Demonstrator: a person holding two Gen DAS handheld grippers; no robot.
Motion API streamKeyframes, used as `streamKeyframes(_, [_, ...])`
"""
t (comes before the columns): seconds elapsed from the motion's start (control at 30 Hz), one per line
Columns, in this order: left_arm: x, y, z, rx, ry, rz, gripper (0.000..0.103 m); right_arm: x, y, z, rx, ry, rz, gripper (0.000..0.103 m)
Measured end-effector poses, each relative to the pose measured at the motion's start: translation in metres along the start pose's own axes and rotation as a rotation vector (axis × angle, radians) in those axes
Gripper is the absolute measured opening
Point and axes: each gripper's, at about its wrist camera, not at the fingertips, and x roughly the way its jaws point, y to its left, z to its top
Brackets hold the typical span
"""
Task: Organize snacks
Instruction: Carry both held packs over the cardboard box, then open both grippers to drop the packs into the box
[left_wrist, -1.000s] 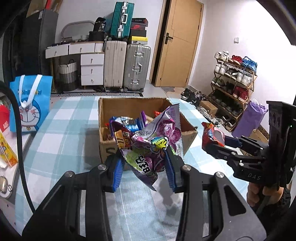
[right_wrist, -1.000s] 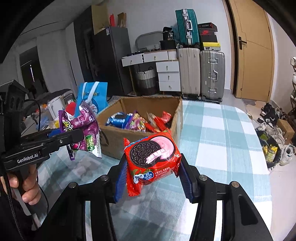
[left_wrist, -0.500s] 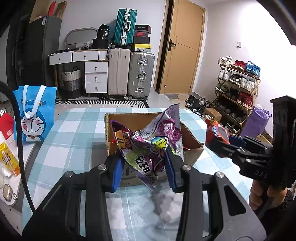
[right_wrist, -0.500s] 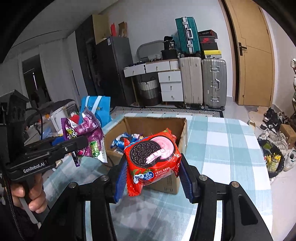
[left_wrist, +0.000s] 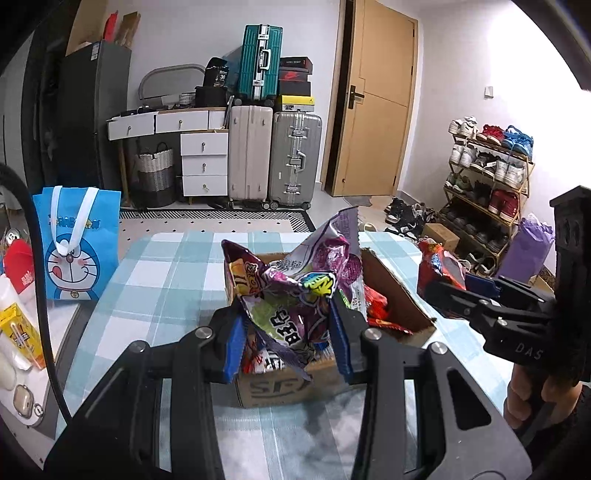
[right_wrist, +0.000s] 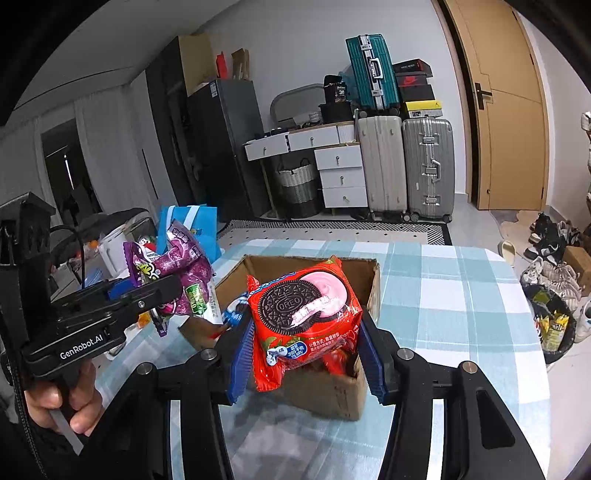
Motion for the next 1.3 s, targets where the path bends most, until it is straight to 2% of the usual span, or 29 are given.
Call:
streamKeyframes(0.2, [0.033,0.001,0.009,0.005,0.009,0.016,0.036,0.014,-0.005,0.008,0.010,0.001,-0.011,0.051])
streamKeyframes(0.53, [0.086,0.003,0.010,0.019,0.045,0.030,0.036,0.046,-0.010,0.012,0.033,-0.024,0.025,0.051])
streamKeyframes(0.8, [0.124,-0.002,0.003,0.037,0.080,0.016,0.036,0.078,-0.014,0.011,0.023,0.037,0.001,0.051])
streamKeyframes(0.9, [0.135,-0.003,0.004,0.045,0.081,0.019,0.036,0.081,-0.017,0.010,0.029,0.025,-0.015,0.051])
streamKeyframes(1.3, [0.174,-0.013,-0.001,0.076,0.121,0.026,0.037,0.101,-0.023,0.006,0.025,0.076,-0.016,0.051])
